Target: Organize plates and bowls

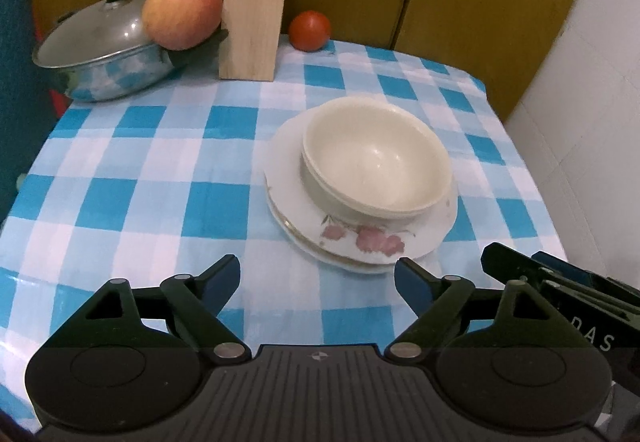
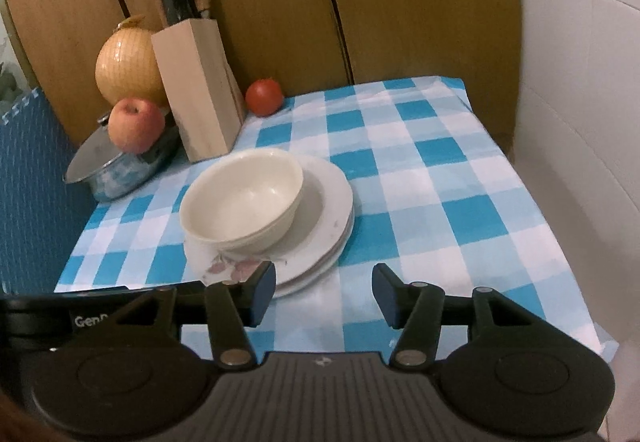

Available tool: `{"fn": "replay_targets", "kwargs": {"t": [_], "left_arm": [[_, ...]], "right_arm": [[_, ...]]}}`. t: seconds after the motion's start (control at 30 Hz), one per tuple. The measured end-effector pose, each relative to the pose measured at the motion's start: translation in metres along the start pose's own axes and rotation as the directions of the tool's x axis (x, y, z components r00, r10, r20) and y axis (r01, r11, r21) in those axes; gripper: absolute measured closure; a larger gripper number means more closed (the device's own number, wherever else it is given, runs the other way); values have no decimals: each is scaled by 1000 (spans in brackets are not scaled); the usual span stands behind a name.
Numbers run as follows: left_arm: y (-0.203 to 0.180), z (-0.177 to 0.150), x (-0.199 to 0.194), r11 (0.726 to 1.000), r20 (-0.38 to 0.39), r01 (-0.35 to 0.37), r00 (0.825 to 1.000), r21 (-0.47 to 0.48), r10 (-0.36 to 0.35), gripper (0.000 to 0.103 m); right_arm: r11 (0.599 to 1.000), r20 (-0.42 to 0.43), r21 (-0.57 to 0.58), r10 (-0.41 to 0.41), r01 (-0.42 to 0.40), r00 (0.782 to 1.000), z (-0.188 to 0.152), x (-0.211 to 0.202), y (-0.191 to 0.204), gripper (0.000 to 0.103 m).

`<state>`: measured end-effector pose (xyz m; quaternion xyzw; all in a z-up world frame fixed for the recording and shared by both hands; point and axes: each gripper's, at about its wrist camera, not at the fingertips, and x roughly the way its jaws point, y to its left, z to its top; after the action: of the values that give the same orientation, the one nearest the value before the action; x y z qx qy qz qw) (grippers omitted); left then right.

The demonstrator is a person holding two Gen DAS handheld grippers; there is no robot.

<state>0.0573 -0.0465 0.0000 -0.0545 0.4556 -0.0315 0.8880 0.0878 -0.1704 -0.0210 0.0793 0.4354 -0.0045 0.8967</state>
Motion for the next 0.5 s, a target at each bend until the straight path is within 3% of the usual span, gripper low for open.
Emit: {"fn": "replay_targets", "kwargs": {"t": [0.2,0.5], "left_arm": [[2,-16,2,1000,-40,-16,999,26,17,14],[3,-40,1,997,-75,-42,996,66,47,14]], "right_arm": [[1000,-64,-25,-18,16,998,-16,0,2,53],[998,-94,-44,-51,47,994,-35,-3,6,51]]}}
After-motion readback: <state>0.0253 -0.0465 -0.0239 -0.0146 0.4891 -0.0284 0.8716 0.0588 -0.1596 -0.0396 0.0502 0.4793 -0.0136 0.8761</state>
